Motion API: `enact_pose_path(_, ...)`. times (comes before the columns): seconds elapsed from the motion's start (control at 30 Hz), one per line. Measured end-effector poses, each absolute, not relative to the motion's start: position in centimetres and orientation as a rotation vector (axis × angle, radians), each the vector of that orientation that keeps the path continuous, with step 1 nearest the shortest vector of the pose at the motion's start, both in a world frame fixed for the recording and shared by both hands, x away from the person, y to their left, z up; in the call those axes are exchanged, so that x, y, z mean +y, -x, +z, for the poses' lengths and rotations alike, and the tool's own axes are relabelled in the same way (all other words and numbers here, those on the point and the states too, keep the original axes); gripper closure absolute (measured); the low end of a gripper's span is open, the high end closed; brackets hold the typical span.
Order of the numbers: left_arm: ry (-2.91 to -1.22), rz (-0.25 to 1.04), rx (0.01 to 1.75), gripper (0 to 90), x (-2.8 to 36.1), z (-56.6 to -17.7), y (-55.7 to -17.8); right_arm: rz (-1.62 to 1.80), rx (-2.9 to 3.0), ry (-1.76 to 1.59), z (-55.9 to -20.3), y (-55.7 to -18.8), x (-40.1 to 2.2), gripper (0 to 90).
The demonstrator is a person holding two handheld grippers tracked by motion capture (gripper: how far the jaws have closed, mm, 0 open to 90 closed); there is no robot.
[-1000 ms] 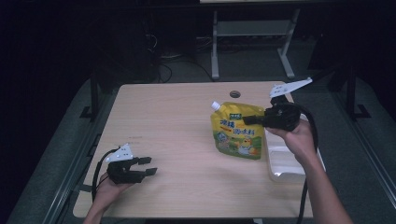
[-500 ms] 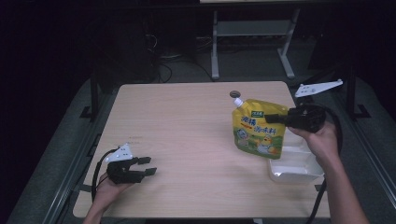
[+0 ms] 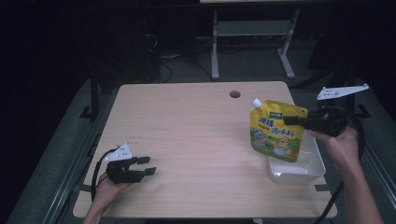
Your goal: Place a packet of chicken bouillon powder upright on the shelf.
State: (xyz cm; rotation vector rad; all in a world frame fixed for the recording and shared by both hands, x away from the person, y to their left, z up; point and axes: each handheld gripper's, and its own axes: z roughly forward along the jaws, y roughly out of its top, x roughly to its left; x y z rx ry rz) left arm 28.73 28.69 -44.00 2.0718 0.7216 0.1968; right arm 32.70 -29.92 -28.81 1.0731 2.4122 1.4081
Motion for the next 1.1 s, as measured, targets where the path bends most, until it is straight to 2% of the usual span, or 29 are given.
enact_pose_path(0.63,-2.076,0.198,0.723,45.0,28.8,-44.0,-28.7,1.398,2.349,-1.108,-28.2,-30.8,-33.2,89.8)
enact_pose_path(1.1,-2.089,0.2,0.729,44.6,28.8,-44.1,-28.7,1.404,2.332,-1.127,-29.0,-29.5,-34.8,89.8)
